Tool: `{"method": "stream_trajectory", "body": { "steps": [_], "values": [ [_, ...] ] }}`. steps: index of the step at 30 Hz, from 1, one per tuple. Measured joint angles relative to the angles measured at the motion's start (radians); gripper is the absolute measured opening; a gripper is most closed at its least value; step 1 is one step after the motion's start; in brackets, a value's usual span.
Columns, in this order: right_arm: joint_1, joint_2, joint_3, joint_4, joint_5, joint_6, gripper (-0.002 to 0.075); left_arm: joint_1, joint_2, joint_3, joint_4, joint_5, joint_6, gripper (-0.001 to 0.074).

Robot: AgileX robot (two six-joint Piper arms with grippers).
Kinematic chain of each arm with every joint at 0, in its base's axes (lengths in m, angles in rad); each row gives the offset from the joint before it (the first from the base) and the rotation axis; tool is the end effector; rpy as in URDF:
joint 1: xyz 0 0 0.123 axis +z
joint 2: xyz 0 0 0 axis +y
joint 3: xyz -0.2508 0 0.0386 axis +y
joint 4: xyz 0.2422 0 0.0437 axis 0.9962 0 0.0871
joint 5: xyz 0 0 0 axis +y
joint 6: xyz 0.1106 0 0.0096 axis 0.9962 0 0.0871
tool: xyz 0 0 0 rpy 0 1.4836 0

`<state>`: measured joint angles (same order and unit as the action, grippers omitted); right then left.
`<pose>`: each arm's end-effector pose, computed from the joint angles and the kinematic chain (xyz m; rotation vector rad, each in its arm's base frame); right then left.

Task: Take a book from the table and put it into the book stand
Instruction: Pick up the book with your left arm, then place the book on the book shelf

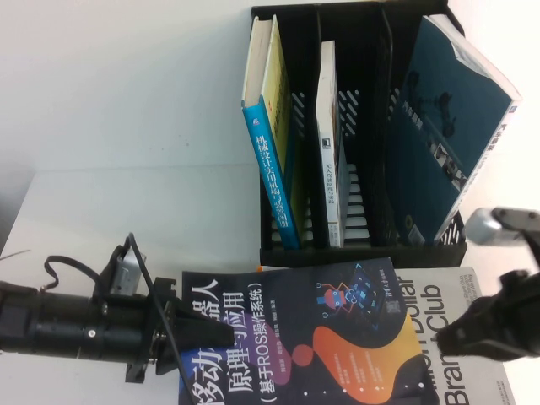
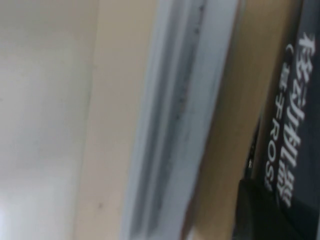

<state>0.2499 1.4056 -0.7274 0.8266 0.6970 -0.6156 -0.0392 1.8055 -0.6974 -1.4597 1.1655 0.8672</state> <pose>0.2356 0.1143 0.1713 -0.3853 2.6423 0.7630 0.2521 -0.1114 0.1175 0.2544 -2.5997 1.7316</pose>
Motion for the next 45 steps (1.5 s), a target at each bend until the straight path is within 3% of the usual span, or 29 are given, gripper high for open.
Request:
{"method": "stream_trajectory", "body": {
  "steps": [8, 14, 20, 33, 45],
  "values": [
    [-0.032, -0.219, -0.05, -0.243, 0.068, 0.133, -0.0003, -0.002, -0.194, 0.0, 0.038, -0.029, -0.109, 0.0115],
    [-0.032, -0.327, -0.049, -0.325, 0.12, 0.183, -0.0003, -0.007, -0.369, 0.0, 0.052, -0.041, -0.179, 0.0114],
    [-0.032, -0.34, -0.049, -0.421, 0.175, 0.248, -0.0003, -0.065, -0.48, -0.067, 0.115, -0.042, -0.267, 0.0114],
    [-0.032, -0.342, -0.049, -0.544, 0.192, 0.308, -0.0003, -0.26, -0.5, -0.511, 0.33, -0.092, -0.542, 0.0114],
    [-0.032, -0.342, -0.049, -0.713, 0.194, 0.483, -0.0003, -0.27, -0.343, -1.0, 0.471, -0.06, -0.757, 0.0113]
  ]
}}
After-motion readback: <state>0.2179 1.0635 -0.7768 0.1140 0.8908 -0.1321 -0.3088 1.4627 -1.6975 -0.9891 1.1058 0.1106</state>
